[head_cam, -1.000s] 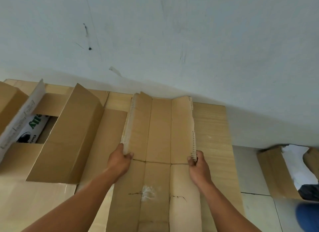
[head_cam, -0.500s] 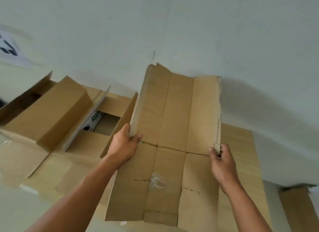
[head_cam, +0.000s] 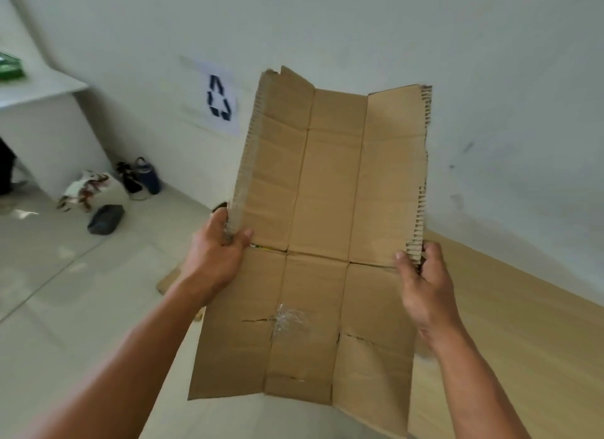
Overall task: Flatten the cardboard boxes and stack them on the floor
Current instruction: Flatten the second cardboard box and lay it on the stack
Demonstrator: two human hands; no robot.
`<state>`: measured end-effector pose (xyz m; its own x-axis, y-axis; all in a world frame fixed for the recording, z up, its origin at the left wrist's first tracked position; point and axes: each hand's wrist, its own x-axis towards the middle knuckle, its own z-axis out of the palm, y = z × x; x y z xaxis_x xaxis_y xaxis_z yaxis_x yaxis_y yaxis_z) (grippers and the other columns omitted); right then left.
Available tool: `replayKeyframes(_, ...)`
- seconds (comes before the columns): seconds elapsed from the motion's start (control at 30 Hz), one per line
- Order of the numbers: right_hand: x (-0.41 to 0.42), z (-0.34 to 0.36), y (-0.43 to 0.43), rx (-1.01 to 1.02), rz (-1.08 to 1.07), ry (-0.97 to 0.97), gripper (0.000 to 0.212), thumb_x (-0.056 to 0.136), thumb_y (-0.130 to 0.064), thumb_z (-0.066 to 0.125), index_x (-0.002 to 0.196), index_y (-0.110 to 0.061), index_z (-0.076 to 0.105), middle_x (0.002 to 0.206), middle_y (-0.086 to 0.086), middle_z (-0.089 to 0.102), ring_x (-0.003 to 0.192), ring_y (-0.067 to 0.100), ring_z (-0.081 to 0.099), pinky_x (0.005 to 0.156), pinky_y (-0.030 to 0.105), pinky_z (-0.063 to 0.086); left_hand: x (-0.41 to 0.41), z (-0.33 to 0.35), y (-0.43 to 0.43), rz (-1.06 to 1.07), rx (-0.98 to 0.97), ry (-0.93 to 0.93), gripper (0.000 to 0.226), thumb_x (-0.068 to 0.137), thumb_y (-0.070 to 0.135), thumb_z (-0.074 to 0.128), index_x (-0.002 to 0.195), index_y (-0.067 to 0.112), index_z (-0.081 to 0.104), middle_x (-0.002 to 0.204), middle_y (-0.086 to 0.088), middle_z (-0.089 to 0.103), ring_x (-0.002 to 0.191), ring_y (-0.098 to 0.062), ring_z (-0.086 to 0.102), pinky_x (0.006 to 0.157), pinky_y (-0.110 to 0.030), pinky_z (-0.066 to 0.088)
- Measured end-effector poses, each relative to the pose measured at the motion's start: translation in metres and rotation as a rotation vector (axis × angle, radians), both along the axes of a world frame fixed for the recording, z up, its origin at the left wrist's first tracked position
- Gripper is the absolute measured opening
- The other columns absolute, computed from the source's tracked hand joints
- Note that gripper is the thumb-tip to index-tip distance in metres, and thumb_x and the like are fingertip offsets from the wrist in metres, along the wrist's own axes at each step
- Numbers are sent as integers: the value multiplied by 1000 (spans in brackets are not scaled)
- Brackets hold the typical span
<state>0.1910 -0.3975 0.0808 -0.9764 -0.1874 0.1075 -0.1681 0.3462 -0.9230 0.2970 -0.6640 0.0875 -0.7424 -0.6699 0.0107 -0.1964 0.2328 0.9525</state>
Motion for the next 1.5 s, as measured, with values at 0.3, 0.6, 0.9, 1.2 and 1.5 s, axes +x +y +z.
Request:
replayKeyframes(0.3,11,-15,-208,111,354,-60,33,102,-30,45,133,-20,40,114,-10,60,100,9,59,89,31,50,52,-14,-173,279,-181,-85,19,92,20,66,110,26,62,83,12,63,74,-2,58,59,-22,43)
replayKeyframes(0.6,-31,-58,-434,276,480,-205,32,102,-22,39,131,-15,28,94,9,65,76,24,65,69,40,55,5,-50,-359,373,-236,-296,20,94,24,64,113,25,60,98,-1,62,86,-23,60,79,-38,54)
replayKeyframes(0.9,-74,-96,-585,405,543,-438,70,84,-9,52,142,-19,15,102,10,59,73,19,59,50,25,44,-42,-94,-515,289,-153,-431,30,96,25,60,126,24,55,106,-1,61,93,-25,59,86,-42,54)
replayKeyframes(1.2,-72,-169,-679,440,156,-674,63,81,1,44,136,-20,23,96,8,56,64,18,52,42,24,38,-114,-190,-643,-108,-68,-614,32,100,32,48,130,24,50,117,-7,66,100,-33,63,90,-49,53)
replayKeyframes(1.5,-53,-281,-718,343,-172,-875,70,78,3,38,140,-29,31,120,0,57,78,14,60,53,25,49,-155,-290,-702,-397,-28,-820,9,97,18,46,95,17,54,87,-6,64,77,-27,63,69,-44,57)
